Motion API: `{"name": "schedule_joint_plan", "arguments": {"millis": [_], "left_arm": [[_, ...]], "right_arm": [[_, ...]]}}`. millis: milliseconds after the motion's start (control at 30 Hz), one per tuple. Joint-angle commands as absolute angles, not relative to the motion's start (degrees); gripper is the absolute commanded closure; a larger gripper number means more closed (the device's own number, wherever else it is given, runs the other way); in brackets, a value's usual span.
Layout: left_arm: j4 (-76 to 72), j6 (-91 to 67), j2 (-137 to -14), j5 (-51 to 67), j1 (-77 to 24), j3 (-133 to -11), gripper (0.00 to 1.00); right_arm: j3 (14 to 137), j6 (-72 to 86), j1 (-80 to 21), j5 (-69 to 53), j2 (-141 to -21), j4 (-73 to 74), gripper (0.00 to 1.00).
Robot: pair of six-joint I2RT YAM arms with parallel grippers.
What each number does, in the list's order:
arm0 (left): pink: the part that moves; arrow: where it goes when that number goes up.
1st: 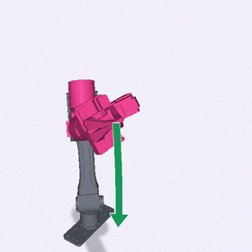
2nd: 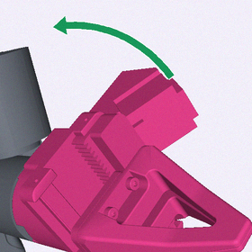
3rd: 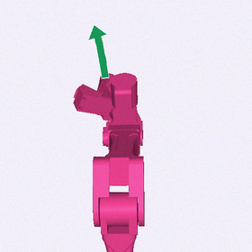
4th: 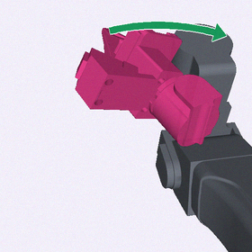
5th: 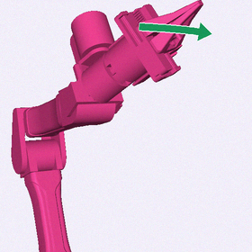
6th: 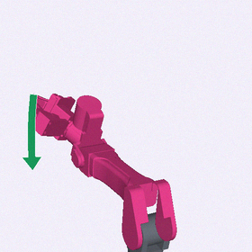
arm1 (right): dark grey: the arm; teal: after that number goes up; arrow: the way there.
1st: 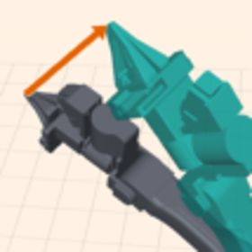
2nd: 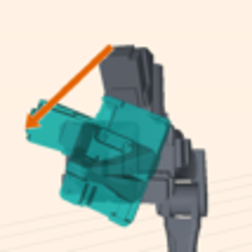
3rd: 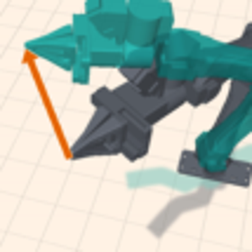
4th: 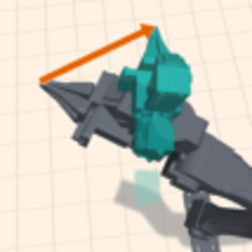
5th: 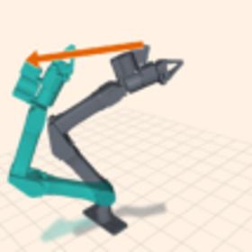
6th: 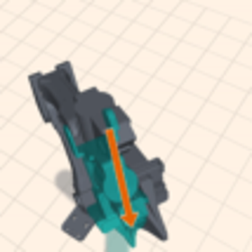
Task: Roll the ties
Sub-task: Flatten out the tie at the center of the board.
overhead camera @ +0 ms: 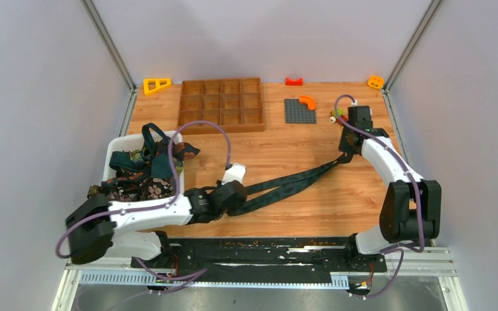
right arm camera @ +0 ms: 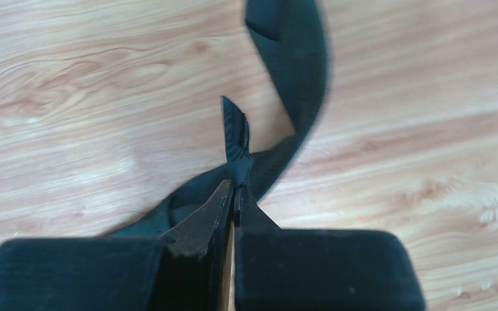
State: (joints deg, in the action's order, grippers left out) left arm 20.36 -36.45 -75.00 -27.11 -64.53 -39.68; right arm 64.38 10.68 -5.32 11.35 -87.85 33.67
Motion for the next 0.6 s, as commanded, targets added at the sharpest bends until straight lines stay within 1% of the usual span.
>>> {"name": "schedule_joint_plan", "arguments": {"millis": [0, 67, 167, 233, 333, 367, 400, 433, 500, 533, 567], "left_arm": [[17.96, -40.22, -61.57, -36.37, -64.91, -32.68, 1.00], [17.53, -40.98, -55.52, -37.72, -64.87, -28.83, 0.97], [17.45, -42.39, -47.58, -39.92, -64.86, -23.96, 0.94], [18.40, -45.43, -42.45, -41.84, -64.87, -20.80, 0.91], [22.54, -52.48, -34.57, -45.51, -64.86, -16.63, 0.89], [24.36, -54.78, -31.90, -46.62, -64.89, -15.40, 0.83], [25.55, -56.01, -29.06, -47.36, -64.93, -14.24, 0.75], [26.65, -56.81, -26.49, -47.77, -64.92, -13.29, 0.63], [28.43, -57.02, -21.76, -47.91, -64.88, -12.09, 0.47], [29.67, -56.71, -19.18, -47.90, -64.91, -11.89, 0.40], [31.02, -56.55, -17.53, -47.97, -64.88, -11.98, 0.36]], "right_arm": [[57.37, 15.64, 3.13, 6.14, -81.99, 24.99, 1.00], [55.32, 16.73, 6.45, 3.67, -80.28, 22.74, 1.00], [53.63, 16.81, 8.34, 2.26, -79.18, 19.81, 1.00], [53.21, 16.69, 8.73, 1.30, -79.82, 18.84, 1.00], [53.34, 16.90, 9.46, -1.62, -81.57, 17.91, 1.00], [53.27, 16.92, 9.55, -2.10, -82.03, 17.54, 1.00], [53.08, 16.84, 9.65, -2.57, -82.20, 17.05, 1.00], [52.74, 16.79, 9.73, -3.22, -82.18, 16.39, 1.00], [51.98, 17.20, 9.76, -3.51, -81.95, 15.46, 1.00], [51.50, 17.38, 9.76, -3.52, -81.65, 15.06, 1.00], [50.87, 17.70, 9.76, -3.41, -81.34, 14.57, 1.00]]}}
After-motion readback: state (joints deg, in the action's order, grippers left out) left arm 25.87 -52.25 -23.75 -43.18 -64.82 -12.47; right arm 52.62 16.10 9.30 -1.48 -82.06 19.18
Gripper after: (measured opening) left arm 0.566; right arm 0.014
